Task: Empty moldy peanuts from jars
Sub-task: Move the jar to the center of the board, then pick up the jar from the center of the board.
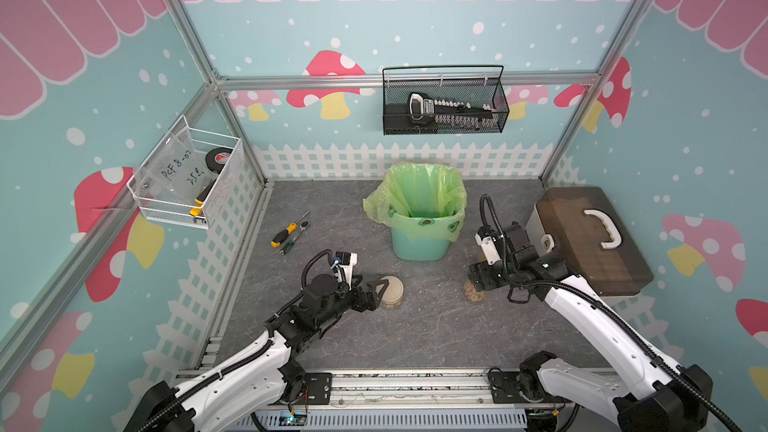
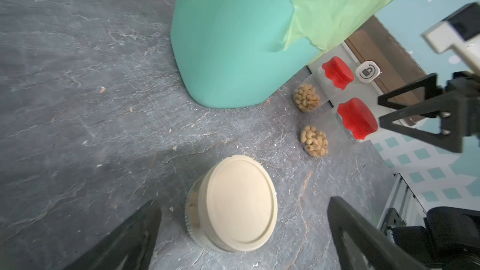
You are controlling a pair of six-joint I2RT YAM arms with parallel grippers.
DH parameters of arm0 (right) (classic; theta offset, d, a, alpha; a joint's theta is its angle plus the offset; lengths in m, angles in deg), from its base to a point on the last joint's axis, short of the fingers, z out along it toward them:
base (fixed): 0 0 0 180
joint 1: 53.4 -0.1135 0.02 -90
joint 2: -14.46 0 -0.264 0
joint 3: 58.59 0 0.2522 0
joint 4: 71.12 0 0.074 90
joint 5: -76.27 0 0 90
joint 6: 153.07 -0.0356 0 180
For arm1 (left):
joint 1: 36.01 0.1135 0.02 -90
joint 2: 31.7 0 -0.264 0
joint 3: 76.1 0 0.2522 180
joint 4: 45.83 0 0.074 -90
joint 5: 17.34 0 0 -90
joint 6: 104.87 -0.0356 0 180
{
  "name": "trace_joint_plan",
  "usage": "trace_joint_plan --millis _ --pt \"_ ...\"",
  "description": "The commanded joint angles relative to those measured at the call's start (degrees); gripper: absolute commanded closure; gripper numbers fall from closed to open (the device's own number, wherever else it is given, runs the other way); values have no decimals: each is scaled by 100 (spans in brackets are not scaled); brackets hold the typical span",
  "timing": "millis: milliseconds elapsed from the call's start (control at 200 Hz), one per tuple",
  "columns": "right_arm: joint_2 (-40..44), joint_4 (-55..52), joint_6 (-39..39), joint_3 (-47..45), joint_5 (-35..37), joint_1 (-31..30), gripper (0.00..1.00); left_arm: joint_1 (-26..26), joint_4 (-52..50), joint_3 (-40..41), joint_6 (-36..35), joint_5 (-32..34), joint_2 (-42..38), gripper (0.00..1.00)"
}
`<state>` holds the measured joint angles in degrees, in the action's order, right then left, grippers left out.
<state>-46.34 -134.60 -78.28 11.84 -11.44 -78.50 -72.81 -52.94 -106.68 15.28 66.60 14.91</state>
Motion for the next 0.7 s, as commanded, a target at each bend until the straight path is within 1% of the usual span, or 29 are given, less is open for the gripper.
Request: trace_joint_plan --millis 0,70,115,165,240,295,440,580,605,695 --pt "334 -484 371 598 -391 -20 20 -12 -249 286 198 367 -286 1" --pt "376 -541 383 862 -849 -81 21 -18 -221 484 430 487 -510 3" --pt "360 -497 332 967 -1116 -191 21 -17 -364 576 623 683 -688 4" --pt "287 -415 256 1044 -1275 -454 21 -12 -677 650 861 1026 -902 10" --pt "50 -331 152 1146 -871 -1210 19 -16 -1038 776 1132 1376 -1214 20" --pt "-175 -211 45 1164 -657 -1662 18 -10 -1089 898 1237 1467 -1408 23" --pt "-787 591 -358 961 -536 -2374 14 -3 -1063 1088 1309 1556 -1567 23" --pt "-1736 777 -630 1323 175 -3137 3 -3 -998 1153 1229 1420 -1597 21" --pt "-1917 786 -662 1404 261 -3223 1 -3 -954 1182 1199 1400 -1594 20" --pt "-2419 996 -788 1564 336 -3360 1 -5 -791 1289 1134 1362 -1585 18"
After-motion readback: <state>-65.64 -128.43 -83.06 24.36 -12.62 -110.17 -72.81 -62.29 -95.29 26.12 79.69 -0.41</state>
